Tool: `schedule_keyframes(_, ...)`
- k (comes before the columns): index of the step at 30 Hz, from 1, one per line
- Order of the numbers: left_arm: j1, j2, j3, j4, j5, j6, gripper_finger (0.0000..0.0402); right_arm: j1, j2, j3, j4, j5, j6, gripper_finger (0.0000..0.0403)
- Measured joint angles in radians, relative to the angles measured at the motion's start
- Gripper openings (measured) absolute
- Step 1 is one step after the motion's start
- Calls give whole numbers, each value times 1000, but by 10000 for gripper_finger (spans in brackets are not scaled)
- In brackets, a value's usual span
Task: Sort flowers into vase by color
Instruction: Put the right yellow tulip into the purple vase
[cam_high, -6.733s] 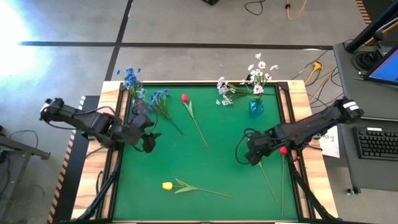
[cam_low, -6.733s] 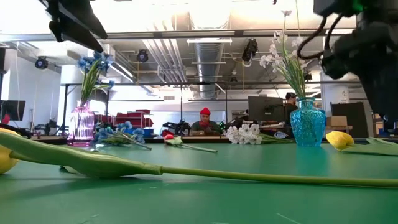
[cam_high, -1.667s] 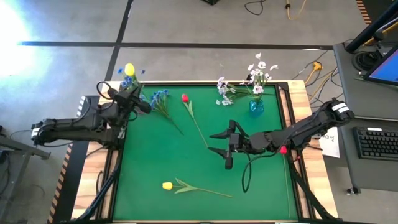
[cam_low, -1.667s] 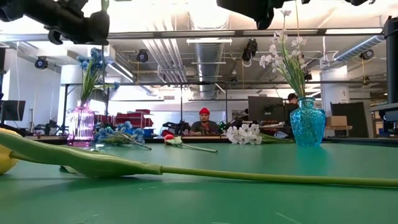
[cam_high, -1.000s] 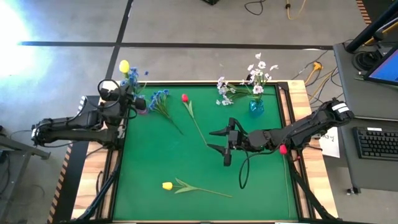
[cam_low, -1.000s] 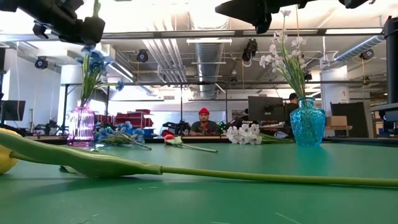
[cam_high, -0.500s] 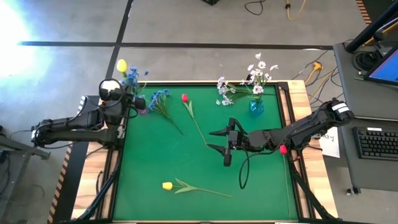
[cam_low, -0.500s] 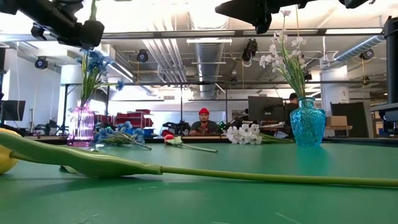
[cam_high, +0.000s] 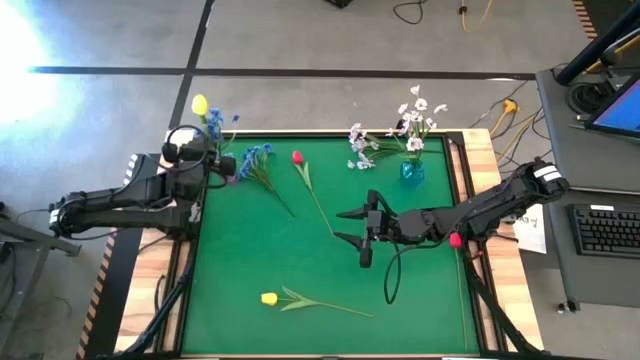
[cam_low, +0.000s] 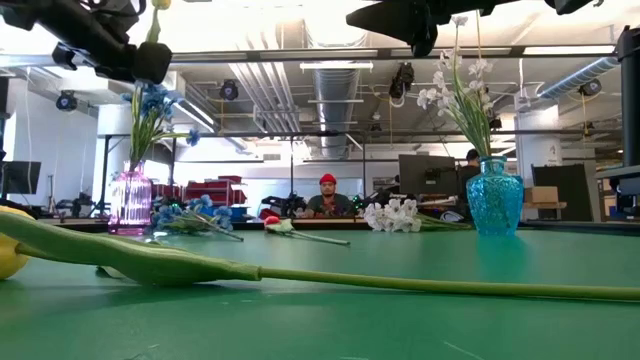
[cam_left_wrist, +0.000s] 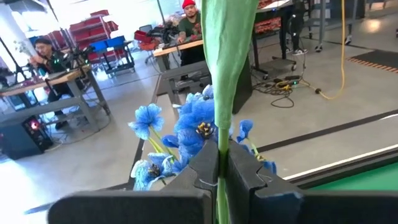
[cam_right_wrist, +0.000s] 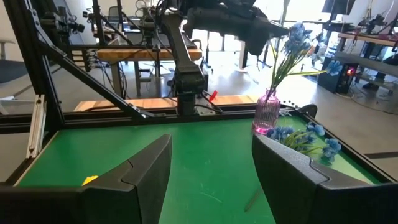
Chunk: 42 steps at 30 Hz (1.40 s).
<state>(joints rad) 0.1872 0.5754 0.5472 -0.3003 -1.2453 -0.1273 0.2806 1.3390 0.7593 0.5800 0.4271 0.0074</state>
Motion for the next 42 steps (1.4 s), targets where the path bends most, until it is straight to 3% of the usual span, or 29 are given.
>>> schedule_keyframes(10, 5, 11, 0, -21, 0, -101, 0, 0, 0, 0, 0, -8, 2, 217)
schedule_keyframes(19, 5, 23, 0, -148, 1, -204, 0, 0, 0, 0, 0, -8, 4, 217)
schedule_keyframes(31, 5, 70, 0, -156, -13, -305, 1, 0, 0, 0, 0, -8, 5, 217)
schedule_keyframes(36, 5, 70, 0, -160, -11, -342, 21, 0, 0, 0, 0, -12, 9, 217)
schedule_keyframes(42, 5, 66, 0, -162, 38, -354, 73, 0, 0, 0, 0, -12, 12, 217)
